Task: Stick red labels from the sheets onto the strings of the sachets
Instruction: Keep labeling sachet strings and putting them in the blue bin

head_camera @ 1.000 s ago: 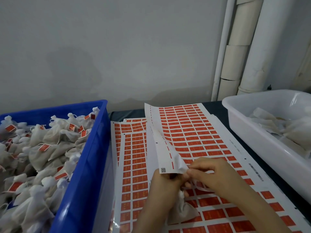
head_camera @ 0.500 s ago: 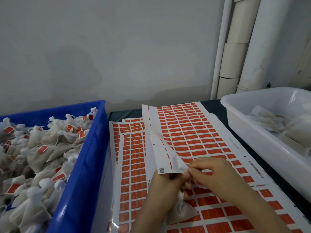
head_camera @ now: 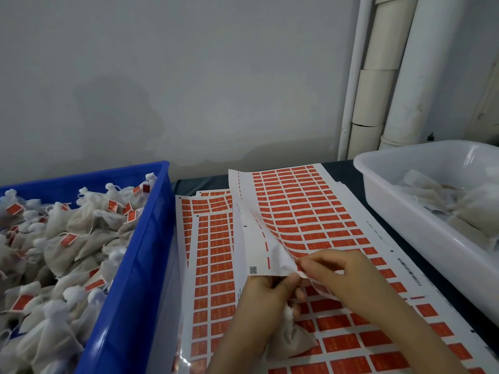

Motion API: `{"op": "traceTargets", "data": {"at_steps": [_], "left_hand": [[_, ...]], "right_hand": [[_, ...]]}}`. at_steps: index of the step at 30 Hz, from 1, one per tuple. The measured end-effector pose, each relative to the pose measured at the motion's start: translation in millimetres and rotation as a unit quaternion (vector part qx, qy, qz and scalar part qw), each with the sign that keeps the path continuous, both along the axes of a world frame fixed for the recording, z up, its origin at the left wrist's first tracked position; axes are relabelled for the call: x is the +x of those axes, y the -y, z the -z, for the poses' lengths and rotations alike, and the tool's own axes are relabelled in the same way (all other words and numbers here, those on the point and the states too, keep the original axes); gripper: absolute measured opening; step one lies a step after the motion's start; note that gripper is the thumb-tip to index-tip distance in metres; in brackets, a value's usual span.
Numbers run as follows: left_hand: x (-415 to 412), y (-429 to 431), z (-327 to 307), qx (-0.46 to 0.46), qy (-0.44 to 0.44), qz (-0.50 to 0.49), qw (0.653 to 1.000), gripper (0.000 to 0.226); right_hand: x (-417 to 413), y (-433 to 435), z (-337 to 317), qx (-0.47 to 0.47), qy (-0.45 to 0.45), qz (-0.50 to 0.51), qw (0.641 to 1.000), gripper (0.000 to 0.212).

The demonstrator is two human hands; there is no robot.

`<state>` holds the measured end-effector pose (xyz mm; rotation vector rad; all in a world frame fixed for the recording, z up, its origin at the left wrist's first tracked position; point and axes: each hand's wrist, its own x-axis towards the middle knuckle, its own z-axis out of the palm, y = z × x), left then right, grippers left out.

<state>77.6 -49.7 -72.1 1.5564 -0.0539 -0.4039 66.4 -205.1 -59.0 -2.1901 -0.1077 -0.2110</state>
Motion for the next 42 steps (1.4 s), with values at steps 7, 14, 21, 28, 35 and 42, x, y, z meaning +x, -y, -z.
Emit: {"op": "traceTargets", "data": {"at_steps": [7,14,21,28,35,42], "left_hand": [[1.6,0.7,1.4,-0.021,-0.009,0.003,1.0,0.017],[7.2,3.1,1.2,-0.004,0.027,-0.024,0.999,0.021],[4.9,1.5,2.9,-0.02,0.0,-0.053,0.998,0.015],[3.4,2.7,4.7,0.045,0.034,-0.071,0.996,0.024],[2.8,2.1,8.5,0.088,0.083,-0.058,0.991,0.006],[2.4,3.6,8.2,0.094,0.102,-0.042,0.989,0.01]], "right_hand": [[-0.2,-3.2,-0.9,-0.013,-0.011,-0.008,1.0,0.017],[-1.8,-2.2,-3.6,0.003,-0.003,0.01,1.0,0.017],[-2.3,-0.8,-3.2,0.023,-0.009,-0.005,1.0,0.013],[-3.6,-1.0,-4.9,0.036,-0.006,0.023,0.999,0.01],[-3.9,-3.3,-5.7,-0.007,-0.018,0.033,0.999,0.006],[-3.9,-0.5,-1.7,-0.029,-0.022,0.039,0.999,0.015]]}}
